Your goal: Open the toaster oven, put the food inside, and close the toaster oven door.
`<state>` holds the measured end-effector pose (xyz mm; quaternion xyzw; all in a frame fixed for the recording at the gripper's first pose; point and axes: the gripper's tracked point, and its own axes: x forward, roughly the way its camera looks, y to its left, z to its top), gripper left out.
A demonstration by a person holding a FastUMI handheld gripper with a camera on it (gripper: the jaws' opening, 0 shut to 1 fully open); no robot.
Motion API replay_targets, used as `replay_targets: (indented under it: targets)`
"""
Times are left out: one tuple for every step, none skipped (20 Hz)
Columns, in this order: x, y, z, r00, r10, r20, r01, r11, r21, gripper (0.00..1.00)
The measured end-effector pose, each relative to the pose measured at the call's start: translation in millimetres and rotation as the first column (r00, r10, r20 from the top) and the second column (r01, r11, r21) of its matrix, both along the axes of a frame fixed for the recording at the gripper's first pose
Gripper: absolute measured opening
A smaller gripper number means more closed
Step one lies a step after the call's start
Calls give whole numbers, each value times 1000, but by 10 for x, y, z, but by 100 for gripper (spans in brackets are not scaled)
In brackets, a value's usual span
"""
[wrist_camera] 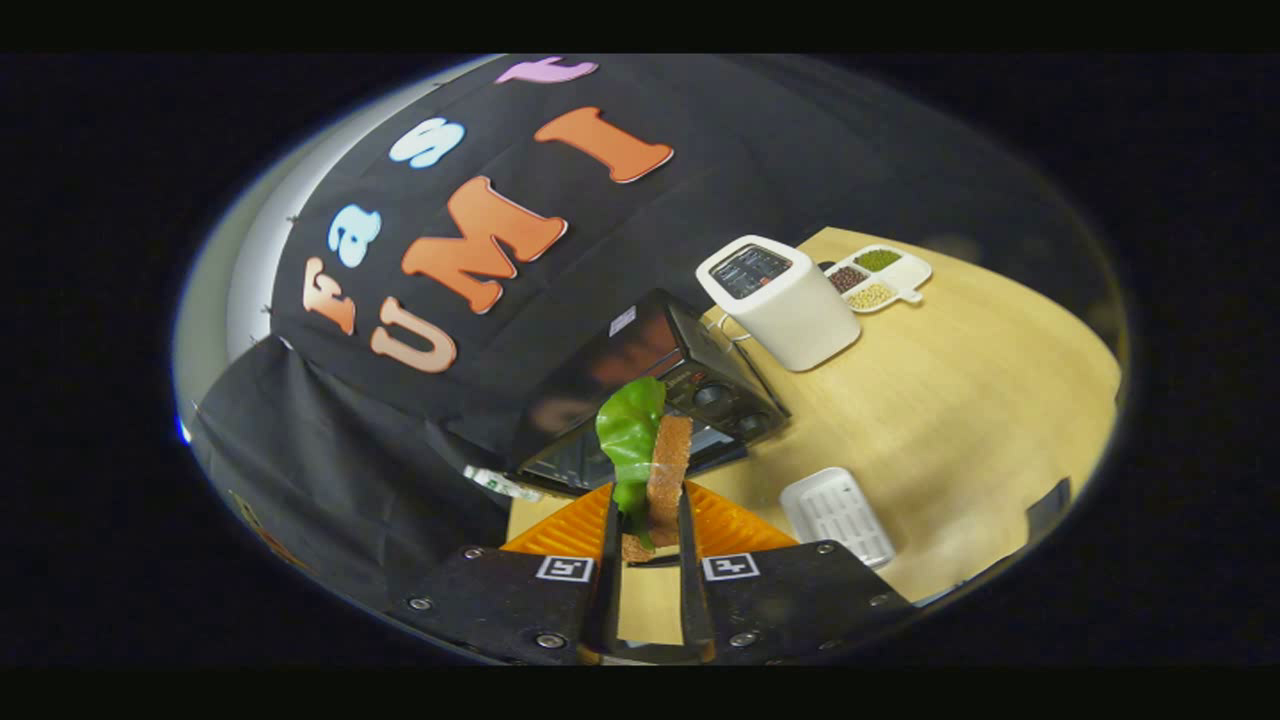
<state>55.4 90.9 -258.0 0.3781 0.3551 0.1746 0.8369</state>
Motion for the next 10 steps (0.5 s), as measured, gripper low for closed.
replay_targets:
  targets:
    - [-14,86,-68,1000,-27,-7,27,999,43,25]
    - [-3,186,-149,998,-61,-13,62,995,79,25]
    - [8,283,-234,996,-88,-24,91,990,111,25]
    - [40,384,-312,992,-122,-33,125,981,146,25]
    - [50,450,-368,987,-154,-42,159,971,177,25]
    - [72,529,-433,982,-184,-51,190,960,206,25]
    - [111,597,-494,976,-211,-56,219,948,232,25]
    - [136,664,-535,968,-241,-62,249,935,251,25]
    - [154,727,-579,962,-264,-71,274,924,266,25]
    - [185,807,-625,956,-284,-79,295,914,279,25]
